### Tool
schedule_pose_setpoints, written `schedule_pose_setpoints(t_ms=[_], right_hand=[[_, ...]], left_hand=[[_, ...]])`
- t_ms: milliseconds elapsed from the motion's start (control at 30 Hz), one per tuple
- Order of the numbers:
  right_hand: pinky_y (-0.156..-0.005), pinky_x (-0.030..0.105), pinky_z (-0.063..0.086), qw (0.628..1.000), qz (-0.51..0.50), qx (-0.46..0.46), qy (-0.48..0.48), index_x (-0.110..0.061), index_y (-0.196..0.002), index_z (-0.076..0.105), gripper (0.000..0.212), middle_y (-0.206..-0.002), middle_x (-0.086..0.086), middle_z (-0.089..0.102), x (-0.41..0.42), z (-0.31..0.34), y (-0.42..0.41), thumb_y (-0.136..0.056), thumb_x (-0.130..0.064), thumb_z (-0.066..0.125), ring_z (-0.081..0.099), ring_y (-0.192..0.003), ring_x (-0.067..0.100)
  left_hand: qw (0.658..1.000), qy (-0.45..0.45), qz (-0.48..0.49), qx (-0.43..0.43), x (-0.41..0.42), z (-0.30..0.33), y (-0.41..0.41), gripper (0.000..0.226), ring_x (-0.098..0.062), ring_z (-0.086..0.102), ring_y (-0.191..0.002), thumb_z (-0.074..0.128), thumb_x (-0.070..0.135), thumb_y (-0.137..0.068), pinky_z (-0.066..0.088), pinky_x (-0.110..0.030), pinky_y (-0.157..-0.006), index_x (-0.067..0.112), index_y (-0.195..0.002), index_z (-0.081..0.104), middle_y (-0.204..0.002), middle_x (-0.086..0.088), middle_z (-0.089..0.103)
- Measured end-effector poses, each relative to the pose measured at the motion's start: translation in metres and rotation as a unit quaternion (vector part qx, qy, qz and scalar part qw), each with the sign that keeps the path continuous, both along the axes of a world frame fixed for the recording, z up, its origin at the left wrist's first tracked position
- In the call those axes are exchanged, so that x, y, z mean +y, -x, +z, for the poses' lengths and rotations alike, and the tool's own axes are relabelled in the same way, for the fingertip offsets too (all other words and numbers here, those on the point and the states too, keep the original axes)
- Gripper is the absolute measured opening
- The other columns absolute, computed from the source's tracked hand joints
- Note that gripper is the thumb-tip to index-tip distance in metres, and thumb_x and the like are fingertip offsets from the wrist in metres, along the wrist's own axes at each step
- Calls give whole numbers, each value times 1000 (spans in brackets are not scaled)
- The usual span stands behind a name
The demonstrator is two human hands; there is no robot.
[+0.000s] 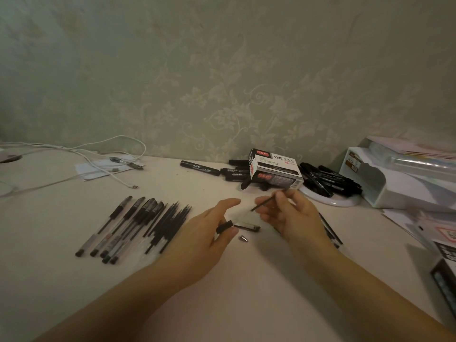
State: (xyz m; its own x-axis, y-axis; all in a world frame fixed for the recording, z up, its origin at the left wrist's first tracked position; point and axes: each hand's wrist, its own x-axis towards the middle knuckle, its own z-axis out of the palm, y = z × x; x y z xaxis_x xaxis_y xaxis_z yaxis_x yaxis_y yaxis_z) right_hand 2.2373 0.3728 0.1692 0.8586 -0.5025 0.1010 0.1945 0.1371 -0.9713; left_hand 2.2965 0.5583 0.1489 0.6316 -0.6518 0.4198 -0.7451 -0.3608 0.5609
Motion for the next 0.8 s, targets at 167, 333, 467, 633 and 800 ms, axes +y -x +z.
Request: schedule_pose_setpoints(t_ms=[167, 333, 467, 633, 800], right_hand=[[-58, 19, 53, 980, -149, 16, 129, -20, -100, 63, 9, -76, -6, 73, -39, 14, 8, -100, -23, 54, 69, -67, 8], [-60, 17, 40, 872, -224, 109, 422, -24, -92, 70, 4, -77, -12, 65, -75, 7, 17, -92, -26, 67, 60, -73, 3], [-56, 13, 34, 826, -226, 168, 488, -20, -89, 74, 3, -72, -16, 60, -85, -4, 18, -89, -20, 71, 57, -68, 0], [-56, 17, 42, 794, -218, 227, 521, -17, -93, 76, 10, -78, -5, 64, -89, -11, 17, -88, -25, 72, 58, -68, 4], [-67, 31, 58, 792, -203, 254, 517, -17, -93, 76, 9, -80, 1, 72, -91, -14, 17, -88, -24, 72, 65, -69, 11]], left_hand=[[1000, -10, 7, 6, 1, 2, -1, 46, 4, 52, -66, 48, 39, -95, 39, -15, -60, 49, -136, 30, -90, 20, 53], [1000, -23, 11, 11, 2, 1, -1, 44, 7, 51, -67, 48, 41, -94, 39, -14, -60, 49, -134, 32, -94, 20, 53], [999, -29, 14, 5, 2, 1, -2, 39, 12, 50, -72, 48, 43, -94, 38, -13, -60, 49, -131, 36, -94, 21, 53], [999, -32, 18, -1, 3, 1, -2, 36, 12, 49, -75, 48, 44, -94, 39, -12, -65, 49, -128, 40, -94, 23, 53], [999, -32, 24, 6, 4, 2, -3, 33, 19, 47, -75, 49, 42, -95, 38, -13, -67, 47, -126, 43, -95, 23, 53]])
